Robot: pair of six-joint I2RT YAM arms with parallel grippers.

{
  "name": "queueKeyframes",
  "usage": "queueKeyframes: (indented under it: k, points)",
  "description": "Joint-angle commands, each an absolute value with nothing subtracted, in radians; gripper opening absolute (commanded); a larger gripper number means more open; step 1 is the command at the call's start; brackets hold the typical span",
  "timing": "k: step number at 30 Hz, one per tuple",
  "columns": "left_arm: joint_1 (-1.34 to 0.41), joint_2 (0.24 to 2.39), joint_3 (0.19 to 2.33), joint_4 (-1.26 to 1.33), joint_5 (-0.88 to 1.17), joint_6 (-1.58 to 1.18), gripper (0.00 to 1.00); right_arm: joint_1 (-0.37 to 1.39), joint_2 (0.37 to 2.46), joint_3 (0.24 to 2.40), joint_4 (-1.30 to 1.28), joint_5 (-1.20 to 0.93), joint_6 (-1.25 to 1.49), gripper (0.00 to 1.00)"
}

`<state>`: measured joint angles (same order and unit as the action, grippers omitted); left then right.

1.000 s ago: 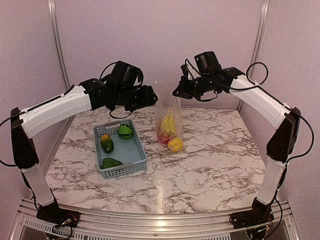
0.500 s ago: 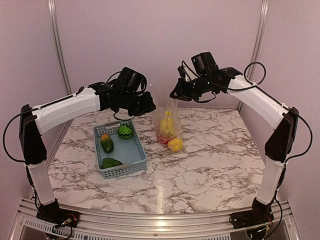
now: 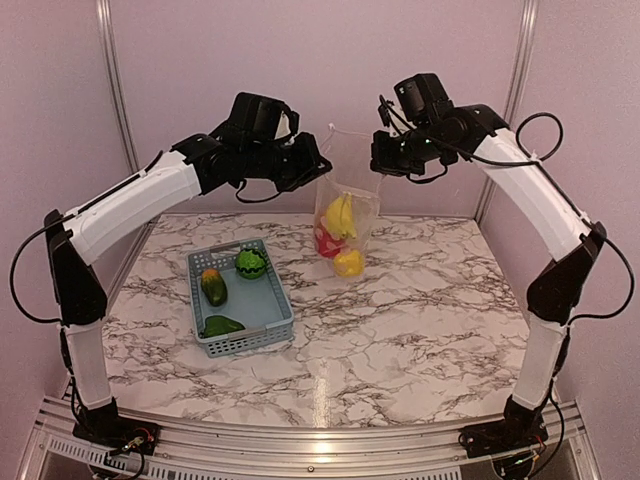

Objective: Place the food in the zip-top bag and seal the zipper
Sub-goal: Adjust the zipper food storage bag at the center of the board.

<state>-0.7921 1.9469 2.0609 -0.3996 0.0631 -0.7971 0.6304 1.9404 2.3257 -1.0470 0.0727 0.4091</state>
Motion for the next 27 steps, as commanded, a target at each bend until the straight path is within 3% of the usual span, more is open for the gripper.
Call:
queueKeyframes:
  k: [1,9,16,24,27]
  points:
    - [-0.795,2.0,2.153,-0.456,0.071,-0.835,0.0,0.616,1.808,2.163,-1.011,0.167,0.38,0.0]
    - [-0.791,2.092,2.168,-0.477,0.148,-0.795,0.0,0.596,1.83,2.235,-1.015,0.211,0.334,0.0]
    - [-0.791,2.079,2.081,-0.507,0.114,-0.706,0.0,0.624,1.843,2.113,-0.94,0.108,0.309,0.0]
    - [-0.795,2.03,2.001,-0.456,0.147,-0.693,0.0,0.641,1.894,2.137,-1.019,0.097,0.348,0.3]
    - [-0.795,2.015,1.989,-0.447,0.148,-0.691,0.0,0.642,1.898,2.151,-1.029,0.098,0.352,0.28]
